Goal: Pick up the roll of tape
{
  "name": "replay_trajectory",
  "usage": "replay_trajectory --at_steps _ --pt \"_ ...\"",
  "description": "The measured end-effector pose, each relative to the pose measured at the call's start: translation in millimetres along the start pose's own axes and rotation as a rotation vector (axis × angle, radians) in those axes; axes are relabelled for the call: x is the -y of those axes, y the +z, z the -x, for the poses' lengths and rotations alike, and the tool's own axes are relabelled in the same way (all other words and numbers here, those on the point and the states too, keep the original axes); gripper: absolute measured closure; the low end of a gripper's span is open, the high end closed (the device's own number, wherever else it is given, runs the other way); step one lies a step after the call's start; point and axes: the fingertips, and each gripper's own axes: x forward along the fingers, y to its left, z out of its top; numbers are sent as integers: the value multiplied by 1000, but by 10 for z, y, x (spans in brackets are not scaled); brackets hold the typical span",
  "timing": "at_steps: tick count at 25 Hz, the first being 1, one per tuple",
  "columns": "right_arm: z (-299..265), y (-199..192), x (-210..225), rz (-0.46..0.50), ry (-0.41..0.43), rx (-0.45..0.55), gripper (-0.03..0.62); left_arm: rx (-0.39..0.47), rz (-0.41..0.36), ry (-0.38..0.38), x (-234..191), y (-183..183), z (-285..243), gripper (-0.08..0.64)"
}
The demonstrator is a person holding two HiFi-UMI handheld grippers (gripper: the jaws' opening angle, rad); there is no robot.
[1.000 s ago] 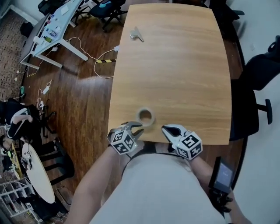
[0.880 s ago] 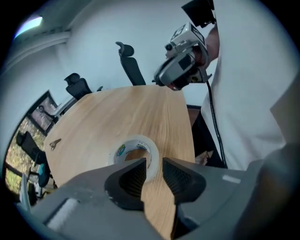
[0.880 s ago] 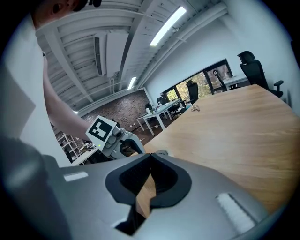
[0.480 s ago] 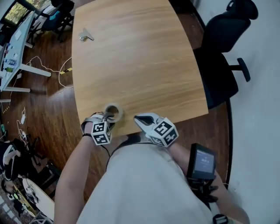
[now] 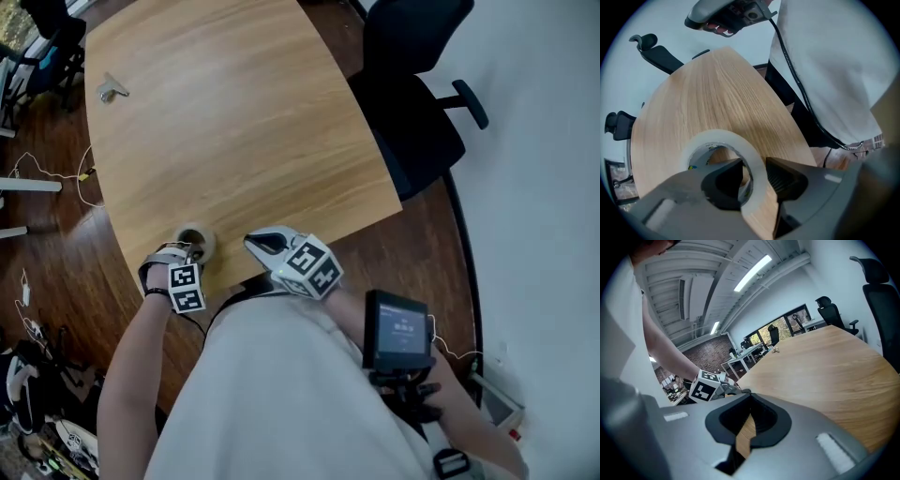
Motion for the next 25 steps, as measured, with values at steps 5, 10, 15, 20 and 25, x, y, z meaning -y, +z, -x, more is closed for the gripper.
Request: replay_trajectory --at_steps 5,10,15,20,25 --pt "62 -49 54 -23 -7 11 586 -26 -16 -38 48 101 -46 443" --pt "47 -23 107 -24 -3 11 586 -13 35 -38 36 101 -41 448" --pt "58 10 175 -21 -1 7 586 45 154 -44 -46 135 19 454" --pt "73 37 250 -26 -5 8 586 179 391 -73 -167 220 146 456" --pt "112 83 309 -15 2 13 586 376 668 -71 -337 370 379 457"
